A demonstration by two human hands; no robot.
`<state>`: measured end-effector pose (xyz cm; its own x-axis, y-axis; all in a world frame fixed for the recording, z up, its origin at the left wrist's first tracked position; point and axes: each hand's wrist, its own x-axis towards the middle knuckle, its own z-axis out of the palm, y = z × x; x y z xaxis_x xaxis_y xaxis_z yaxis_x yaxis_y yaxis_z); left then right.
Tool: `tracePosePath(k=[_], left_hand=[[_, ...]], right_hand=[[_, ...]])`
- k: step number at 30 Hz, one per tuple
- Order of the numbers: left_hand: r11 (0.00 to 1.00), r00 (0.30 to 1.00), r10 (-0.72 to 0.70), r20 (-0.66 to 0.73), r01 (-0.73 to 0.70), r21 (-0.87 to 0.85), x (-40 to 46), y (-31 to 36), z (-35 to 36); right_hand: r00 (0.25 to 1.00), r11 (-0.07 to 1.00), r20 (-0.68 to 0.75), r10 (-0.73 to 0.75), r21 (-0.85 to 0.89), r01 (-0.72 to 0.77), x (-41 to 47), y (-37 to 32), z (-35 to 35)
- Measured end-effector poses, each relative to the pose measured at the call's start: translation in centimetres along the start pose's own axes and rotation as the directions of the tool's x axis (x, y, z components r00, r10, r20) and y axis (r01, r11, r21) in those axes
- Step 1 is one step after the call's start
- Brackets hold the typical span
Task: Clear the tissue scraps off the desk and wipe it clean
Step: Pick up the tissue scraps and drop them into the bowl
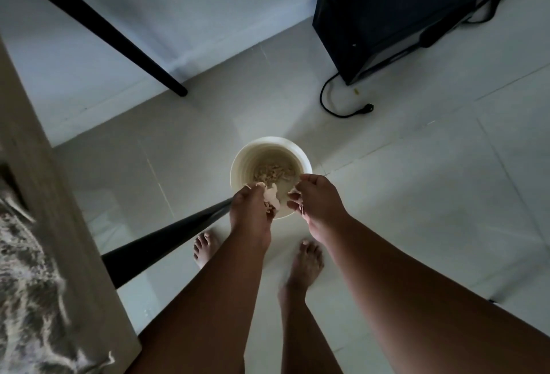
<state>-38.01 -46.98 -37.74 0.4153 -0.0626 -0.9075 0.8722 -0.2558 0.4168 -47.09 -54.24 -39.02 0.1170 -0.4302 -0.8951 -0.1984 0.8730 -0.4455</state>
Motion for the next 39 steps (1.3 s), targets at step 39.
tracePosePath(k=[39], left_hand=[[0.907,0.884,0.286,0.368,-0.374,0.193,-30.2,10.8,-3.7]], right_hand=[[0.931,0.900,0.162,-0.327,-0.248,0.359,-28.2,-12.8,-1.8]])
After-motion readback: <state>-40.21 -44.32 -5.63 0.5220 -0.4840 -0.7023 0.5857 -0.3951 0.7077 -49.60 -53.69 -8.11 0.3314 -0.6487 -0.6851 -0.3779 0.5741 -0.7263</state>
